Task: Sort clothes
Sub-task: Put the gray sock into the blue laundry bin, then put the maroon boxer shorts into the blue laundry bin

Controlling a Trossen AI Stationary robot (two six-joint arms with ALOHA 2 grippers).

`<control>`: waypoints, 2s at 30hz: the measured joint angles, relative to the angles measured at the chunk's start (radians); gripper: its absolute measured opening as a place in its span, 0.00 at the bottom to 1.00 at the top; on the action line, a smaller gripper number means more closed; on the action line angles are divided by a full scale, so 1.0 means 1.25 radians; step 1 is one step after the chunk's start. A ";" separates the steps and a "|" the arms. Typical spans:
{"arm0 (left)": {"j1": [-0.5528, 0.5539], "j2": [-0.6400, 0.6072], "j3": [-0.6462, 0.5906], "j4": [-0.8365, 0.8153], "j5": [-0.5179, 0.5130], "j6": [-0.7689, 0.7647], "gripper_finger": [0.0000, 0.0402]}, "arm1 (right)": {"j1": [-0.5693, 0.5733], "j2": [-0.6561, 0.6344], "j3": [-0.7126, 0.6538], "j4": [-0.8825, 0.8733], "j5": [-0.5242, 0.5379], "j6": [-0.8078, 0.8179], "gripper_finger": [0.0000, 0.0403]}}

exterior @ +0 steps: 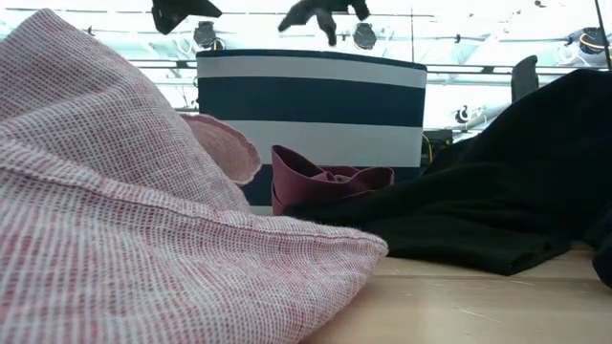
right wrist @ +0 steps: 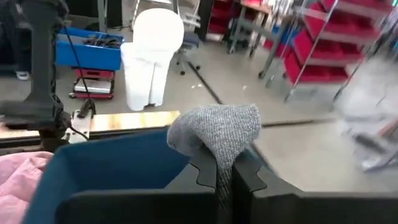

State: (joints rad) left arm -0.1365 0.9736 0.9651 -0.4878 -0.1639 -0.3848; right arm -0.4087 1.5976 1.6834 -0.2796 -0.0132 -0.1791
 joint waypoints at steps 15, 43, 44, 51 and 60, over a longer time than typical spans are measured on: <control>-0.186 0.099 -0.072 0.147 -0.007 -0.079 0.38 | -0.072 0.133 0.000 -0.096 -0.137 0.071 0.02; -0.237 0.223 -0.072 0.147 -0.010 -0.141 0.38 | -0.072 0.132 0.000 -0.193 -0.135 0.016 0.17; -0.237 0.228 -0.072 0.147 -0.011 -0.141 0.38 | -0.072 0.132 0.000 -0.197 -0.134 0.013 0.21; -0.237 0.259 -0.072 0.154 -0.012 -0.138 0.38 | -0.072 0.132 0.023 -0.244 -0.084 -0.005 0.45; -0.237 0.269 -0.072 0.197 -0.061 -0.065 0.38 | -0.065 0.130 0.240 -0.480 -0.033 -0.024 0.55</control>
State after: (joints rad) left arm -0.4328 1.3097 0.8751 -0.2413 -0.2398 -0.4661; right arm -0.4899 1.7600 1.9833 -0.8791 -0.0546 -0.2095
